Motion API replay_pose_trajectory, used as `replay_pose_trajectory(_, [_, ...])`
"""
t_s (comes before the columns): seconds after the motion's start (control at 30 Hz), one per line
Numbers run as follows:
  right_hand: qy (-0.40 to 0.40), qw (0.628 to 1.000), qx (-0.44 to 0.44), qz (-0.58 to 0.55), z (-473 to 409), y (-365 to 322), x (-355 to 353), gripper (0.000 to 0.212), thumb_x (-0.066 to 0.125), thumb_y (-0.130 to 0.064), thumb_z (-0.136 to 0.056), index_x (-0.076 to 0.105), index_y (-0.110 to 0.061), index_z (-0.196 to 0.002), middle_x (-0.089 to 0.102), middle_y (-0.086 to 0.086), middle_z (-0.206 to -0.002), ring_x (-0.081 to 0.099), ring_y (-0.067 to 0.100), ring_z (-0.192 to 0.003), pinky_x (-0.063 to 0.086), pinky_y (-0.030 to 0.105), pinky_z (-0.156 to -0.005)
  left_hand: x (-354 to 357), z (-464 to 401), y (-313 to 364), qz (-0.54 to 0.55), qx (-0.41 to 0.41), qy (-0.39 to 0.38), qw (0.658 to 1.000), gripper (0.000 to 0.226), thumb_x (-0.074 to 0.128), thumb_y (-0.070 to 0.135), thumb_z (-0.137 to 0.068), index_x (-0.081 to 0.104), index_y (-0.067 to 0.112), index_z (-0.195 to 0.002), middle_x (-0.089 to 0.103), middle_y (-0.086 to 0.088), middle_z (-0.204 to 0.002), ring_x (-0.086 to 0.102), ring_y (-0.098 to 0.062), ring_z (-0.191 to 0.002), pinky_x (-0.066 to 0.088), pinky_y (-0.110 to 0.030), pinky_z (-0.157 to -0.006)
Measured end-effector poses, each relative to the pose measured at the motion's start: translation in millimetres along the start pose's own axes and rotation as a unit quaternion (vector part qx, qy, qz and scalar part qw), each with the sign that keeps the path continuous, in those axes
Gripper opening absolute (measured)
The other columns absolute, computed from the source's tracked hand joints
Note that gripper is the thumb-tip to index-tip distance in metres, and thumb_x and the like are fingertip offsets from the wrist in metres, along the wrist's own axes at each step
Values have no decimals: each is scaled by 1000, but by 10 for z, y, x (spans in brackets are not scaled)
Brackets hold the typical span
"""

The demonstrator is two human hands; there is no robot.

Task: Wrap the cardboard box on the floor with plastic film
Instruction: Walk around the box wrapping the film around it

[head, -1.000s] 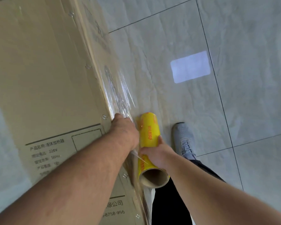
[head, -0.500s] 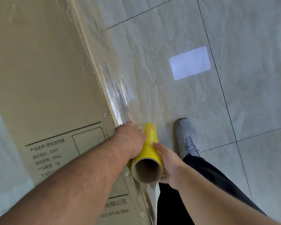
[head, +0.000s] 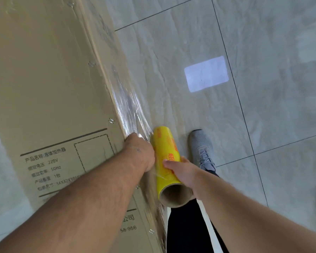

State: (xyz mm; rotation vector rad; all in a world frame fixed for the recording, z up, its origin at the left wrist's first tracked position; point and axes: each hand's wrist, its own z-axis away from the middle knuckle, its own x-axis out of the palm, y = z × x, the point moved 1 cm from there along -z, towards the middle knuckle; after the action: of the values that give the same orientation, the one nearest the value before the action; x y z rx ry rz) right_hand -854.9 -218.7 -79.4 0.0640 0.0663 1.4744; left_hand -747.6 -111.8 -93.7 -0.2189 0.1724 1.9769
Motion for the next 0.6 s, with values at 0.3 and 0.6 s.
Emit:
replay_pose_trajectory(0.3, [27, 999, 15, -35, -12, 157, 29, 77, 73, -59, -88, 49, -21, -151, 70, 16, -126, 75, 36, -107, 62, 51, -100, 37, 48, 52, 1, -2, 37, 999, 44, 34, 42, -108, 62, 26, -138, 62, 3, -141, 55, -23, -132, 35, -46, -104])
replay_pose_trajectory(0.6, [89, 990, 36, 102, -76, 408, 210, 113, 56, -74, -83, -1, -32, -171, 49, 16, -153, 58, 38, -129, 48, 51, -115, 122, 78, 114, -14, -5, 79, 997, 42, 36, 40, -107, 64, 26, -136, 62, 3, -138, 55, -21, -129, 33, -46, -108])
